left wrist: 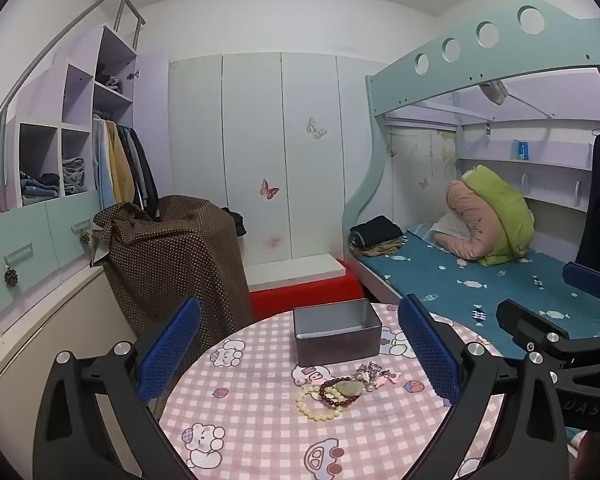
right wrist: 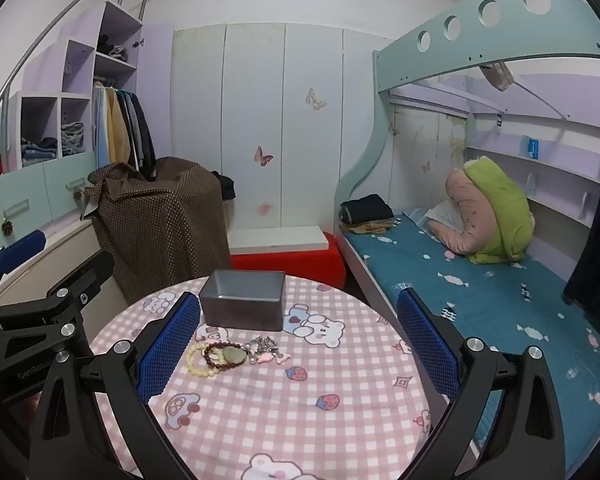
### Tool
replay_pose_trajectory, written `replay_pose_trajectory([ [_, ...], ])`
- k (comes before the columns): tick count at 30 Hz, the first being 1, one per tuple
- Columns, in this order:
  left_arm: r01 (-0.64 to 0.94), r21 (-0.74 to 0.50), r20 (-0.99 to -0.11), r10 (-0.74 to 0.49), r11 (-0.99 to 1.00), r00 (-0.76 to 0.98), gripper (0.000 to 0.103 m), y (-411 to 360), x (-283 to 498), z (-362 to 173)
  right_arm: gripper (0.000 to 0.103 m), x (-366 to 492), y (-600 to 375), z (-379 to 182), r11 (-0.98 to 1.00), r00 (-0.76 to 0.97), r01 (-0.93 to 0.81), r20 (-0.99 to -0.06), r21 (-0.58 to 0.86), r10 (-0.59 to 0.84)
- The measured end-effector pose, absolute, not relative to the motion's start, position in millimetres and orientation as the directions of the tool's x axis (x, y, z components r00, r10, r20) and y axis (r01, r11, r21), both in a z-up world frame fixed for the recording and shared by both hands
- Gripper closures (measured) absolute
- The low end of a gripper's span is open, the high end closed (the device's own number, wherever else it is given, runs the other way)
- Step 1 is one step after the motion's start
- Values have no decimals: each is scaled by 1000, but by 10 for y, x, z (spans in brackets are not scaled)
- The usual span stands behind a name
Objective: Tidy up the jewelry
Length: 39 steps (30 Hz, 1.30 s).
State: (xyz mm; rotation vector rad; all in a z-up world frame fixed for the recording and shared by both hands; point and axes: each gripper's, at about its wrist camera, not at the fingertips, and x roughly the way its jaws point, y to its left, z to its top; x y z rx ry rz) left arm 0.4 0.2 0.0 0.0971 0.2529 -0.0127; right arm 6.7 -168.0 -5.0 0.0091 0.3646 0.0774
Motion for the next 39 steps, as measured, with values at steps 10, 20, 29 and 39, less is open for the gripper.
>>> replay_pose_trajectory([
  [10,17,106,-239,8,994,971,7,-3,-14,-43,7,64,-1677,-49,997,930,-74,-360,19,76],
  [20,22,98,-255,4,995,967,7,22,31,-45,7,80,-1655,-63,997,929,-72,-363,12,72],
  [29,25,98,-255,1,995,967,7,51,34,-33,7,58,-1665,-60,997,929,-72,-363,15,72],
  [39,25,98,-251,1,995,968,7,55,11,-26,7,47,-1669,-9,997,930,-73,-359,17,74],
])
